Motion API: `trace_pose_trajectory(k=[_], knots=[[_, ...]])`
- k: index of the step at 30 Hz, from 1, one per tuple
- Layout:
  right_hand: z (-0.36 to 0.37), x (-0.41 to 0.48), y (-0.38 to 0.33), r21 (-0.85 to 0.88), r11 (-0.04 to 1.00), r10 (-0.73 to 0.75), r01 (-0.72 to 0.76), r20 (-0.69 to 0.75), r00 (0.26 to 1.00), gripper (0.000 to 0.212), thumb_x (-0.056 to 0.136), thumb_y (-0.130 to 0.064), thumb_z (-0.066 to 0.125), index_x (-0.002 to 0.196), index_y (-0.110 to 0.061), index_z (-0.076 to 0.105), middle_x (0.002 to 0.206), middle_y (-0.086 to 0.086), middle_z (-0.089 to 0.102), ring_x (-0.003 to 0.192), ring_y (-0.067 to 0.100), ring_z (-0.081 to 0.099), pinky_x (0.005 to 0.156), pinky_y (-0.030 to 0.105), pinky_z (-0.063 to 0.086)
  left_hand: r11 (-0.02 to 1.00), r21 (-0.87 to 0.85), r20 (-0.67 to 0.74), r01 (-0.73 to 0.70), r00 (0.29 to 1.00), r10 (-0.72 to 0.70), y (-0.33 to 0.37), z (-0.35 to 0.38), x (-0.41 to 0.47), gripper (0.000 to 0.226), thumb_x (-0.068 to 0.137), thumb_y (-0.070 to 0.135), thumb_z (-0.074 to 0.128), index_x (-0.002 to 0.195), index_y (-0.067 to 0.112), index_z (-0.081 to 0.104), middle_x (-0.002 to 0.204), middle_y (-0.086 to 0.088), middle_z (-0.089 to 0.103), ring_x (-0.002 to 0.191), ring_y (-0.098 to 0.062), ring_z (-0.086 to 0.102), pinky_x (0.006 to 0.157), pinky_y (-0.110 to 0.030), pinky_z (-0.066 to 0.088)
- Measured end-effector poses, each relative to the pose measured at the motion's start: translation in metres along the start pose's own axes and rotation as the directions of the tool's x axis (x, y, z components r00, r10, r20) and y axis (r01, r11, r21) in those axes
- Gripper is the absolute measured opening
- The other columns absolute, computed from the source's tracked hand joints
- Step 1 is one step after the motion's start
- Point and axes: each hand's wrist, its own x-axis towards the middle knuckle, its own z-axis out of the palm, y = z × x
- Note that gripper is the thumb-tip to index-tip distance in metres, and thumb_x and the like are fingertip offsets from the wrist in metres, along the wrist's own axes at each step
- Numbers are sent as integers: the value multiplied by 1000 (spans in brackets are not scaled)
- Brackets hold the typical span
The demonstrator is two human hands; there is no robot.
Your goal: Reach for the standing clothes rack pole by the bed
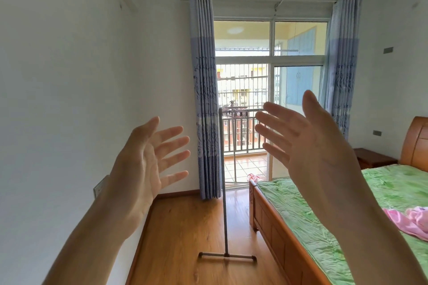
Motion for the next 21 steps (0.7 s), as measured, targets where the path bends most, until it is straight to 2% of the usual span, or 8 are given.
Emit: trace_pose_trajectory(k=[11,17,21], knots=[[8,56,30,10,1000,11,-11,5,1000,80,63,-61,39,130,-23,57,131,-5,64,123,14,59,113,40,37,1000,-9,-26,9,1000,-10,-23,-19,50,70,69,62,41,126,25,59,126,1,65,117,-23,61,101,-55,43],[-7,81,40,28,999,-17,16,22,1000,82,65,-62,39,134,-20,56,134,-5,63,124,13,59,112,40,38,1000,11,-34,-14,999,15,-27,-8,77,70,69,63,42,125,25,60,125,0,66,116,-23,62,99,-53,45],[-28,104,46,50,999,-21,21,14,1000,79,63,-62,40,129,-21,59,132,-4,64,123,13,60,113,41,38,1000,24,-24,-17,1000,18,-31,13,103,71,69,62,41,126,23,59,126,-1,65,116,-23,61,100,-54,44]])
